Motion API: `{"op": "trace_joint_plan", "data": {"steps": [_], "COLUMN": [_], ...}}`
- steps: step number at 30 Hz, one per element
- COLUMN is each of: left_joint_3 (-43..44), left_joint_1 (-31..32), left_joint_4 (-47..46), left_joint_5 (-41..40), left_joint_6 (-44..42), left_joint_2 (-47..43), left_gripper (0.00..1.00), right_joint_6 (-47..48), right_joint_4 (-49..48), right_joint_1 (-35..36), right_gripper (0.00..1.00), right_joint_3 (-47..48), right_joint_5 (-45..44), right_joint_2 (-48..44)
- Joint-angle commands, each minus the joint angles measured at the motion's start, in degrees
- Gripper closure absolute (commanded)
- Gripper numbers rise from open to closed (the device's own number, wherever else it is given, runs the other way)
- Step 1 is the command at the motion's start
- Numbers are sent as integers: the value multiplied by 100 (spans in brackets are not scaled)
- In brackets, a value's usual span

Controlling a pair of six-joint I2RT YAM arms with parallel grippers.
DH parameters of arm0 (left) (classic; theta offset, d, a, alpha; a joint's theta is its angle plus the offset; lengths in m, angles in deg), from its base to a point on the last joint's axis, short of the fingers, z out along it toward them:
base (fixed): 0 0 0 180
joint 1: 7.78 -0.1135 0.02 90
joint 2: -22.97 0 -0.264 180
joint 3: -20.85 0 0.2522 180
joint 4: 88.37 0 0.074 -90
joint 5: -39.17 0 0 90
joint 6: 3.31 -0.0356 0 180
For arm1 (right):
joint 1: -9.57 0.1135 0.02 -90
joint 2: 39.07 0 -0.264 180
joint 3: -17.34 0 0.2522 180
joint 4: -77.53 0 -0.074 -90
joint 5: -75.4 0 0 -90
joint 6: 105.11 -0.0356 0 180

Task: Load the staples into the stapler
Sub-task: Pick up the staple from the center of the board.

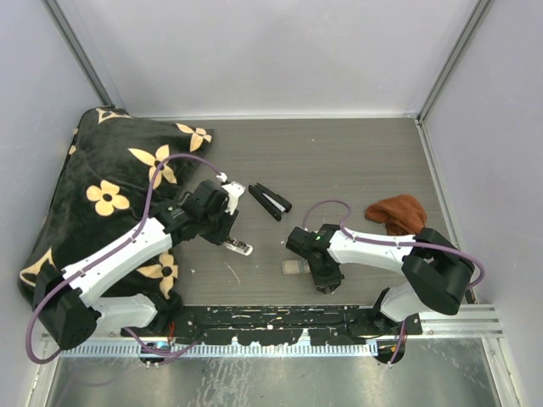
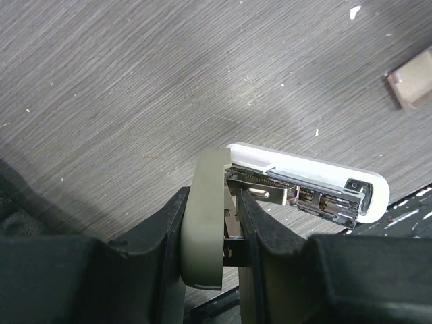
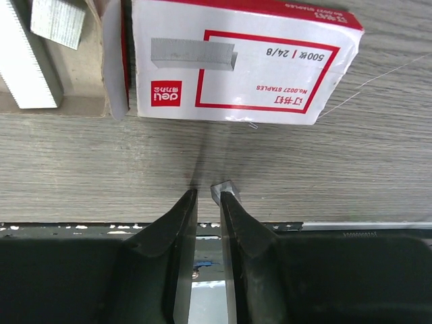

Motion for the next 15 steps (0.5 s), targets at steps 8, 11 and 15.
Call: {"op": "trace_joint_plan", "data": {"steps": [8, 11, 15], "left_joint_3": [174, 205, 277], "left_joint_1": [224, 292, 478], "left_joint_4": [38, 90, 187], "left_joint_5": [-483, -571, -831], "left_joint_6": [121, 133, 139], "left_joint_2": [807, 1071, 1464], "left_gripper": [98, 96, 93], "right_joint_6": [-64, -72, -48], "right_joint_4": [-233, -280, -341], "right_joint_1": [-16, -21, -69], "right_gripper": [89, 99, 99], "right_joint_3": [-223, -223, -86], "right_joint_5": [-210, -281, -415], "right_joint_2": [-177, -359, -759]}}
